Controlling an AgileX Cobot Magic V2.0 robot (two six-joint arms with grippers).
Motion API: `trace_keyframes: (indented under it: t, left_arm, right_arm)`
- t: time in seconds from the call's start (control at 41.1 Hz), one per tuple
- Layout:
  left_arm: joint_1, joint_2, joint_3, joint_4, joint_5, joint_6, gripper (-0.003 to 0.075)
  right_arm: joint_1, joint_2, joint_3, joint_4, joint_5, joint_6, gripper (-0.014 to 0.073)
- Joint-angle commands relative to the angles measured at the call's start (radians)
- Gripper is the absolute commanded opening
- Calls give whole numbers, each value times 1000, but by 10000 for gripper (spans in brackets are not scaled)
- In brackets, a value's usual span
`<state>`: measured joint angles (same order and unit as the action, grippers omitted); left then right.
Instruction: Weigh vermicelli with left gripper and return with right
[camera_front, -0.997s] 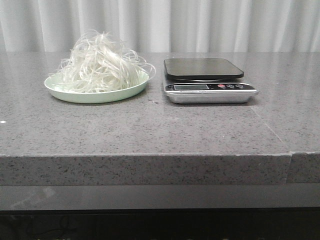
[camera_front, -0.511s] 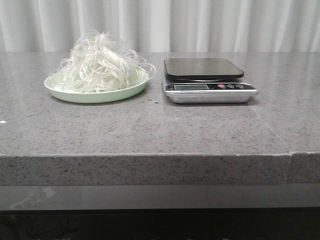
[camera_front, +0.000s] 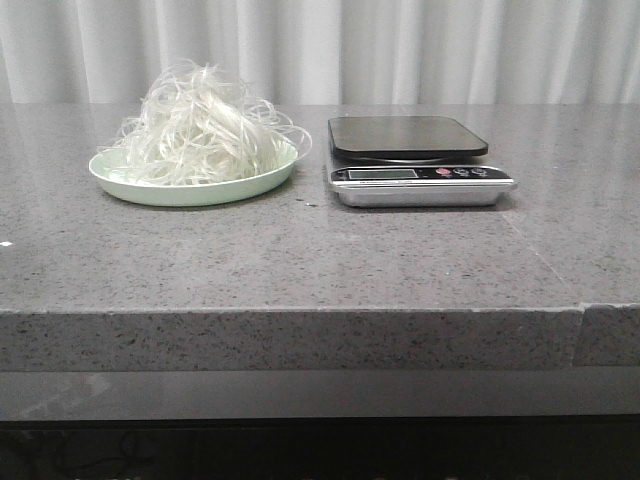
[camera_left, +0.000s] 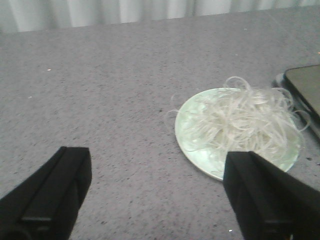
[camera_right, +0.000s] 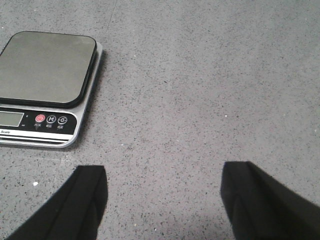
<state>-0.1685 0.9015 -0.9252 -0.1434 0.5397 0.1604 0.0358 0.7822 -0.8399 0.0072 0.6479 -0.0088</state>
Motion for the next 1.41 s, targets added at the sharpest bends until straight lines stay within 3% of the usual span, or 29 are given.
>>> trace_keyframes:
  t: [0.0,0.316,0.778,1.143,1.265,1.387]
  left_arm:
    - [-75,52,-60,-24,-101,9,596]
    - [-256,283,-152,-24,-239,9,596]
    - [-268,656,-373,-15,-223,9,596]
    - [-268,774,-389,4,-223,9,589]
    - [-268,792,-389,5,-223,9,484]
    - [-268,792,-389,5,-222,9,316]
  right_arm:
    - [-7,2,-26,0,-53,-2,577]
    - [-7,2,-26,0,-53,-2,577]
    - [-7,2,-26,2,-53,-2,577]
    - [-7,2,-26,2,-53,-2,577]
    - [-7,2,-26,2,-53,-2,577]
    - [-7,2,-26,2,-53,-2,577]
